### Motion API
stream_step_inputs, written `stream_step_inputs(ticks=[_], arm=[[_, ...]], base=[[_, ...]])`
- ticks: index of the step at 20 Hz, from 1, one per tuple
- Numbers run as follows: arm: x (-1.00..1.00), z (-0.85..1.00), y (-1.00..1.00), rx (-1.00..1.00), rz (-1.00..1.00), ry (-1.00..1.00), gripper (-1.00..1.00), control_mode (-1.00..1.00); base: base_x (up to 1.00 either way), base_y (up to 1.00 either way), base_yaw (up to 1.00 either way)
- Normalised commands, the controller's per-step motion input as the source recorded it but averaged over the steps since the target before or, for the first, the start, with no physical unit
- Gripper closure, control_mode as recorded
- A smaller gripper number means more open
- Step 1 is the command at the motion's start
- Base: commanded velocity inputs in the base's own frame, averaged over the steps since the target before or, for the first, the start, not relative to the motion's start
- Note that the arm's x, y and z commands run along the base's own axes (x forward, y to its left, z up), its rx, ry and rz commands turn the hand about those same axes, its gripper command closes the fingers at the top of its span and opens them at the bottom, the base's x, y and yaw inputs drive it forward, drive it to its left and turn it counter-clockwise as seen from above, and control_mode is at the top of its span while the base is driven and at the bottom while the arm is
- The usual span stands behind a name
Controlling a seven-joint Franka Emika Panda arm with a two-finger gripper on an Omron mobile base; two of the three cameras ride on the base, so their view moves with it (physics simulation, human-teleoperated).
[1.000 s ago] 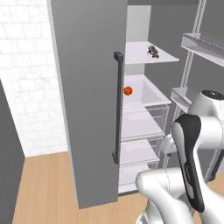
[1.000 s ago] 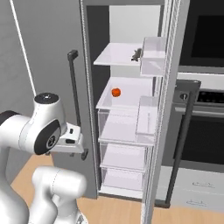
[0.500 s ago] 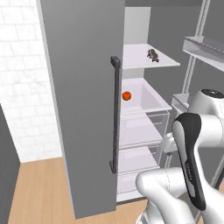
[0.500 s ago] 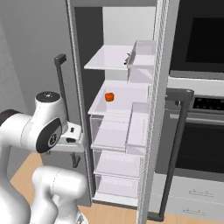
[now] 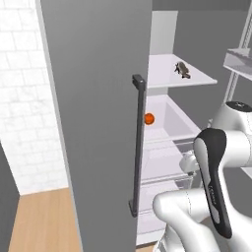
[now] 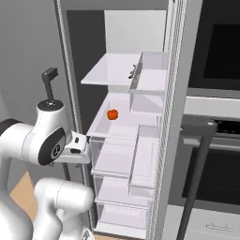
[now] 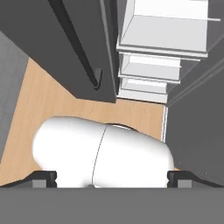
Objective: Place one squash and one fish in each tupperware on the nearby counter, to pack two identical lunches.
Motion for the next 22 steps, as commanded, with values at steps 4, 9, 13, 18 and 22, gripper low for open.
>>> stream_step_inputs(ticks=[4,9,13,18,22], arm=[[0.0,0.0,0.0,0.0,0.0,0.0,-1.0,1.0],[0.0,0.0,0.0,0.0,0.0,0.0,-1.0,1.0],[0.0,0.0,0.0,0.0,0.0,0.0,-1.0,1.0],[0.0,0.0,0.0,0.0,0.0,0.0,-1.0,1.0],[0.0,0.0,0.0,0.0,0.0,0.0,-1.0,1.0]], base=[[0.49,-0.06,-0.04],[0.22,-0.35,-0.04],[0.1,-0.27,0.0],[0.24,-0.3,0.0],[0.4,-0.37,0.03]])
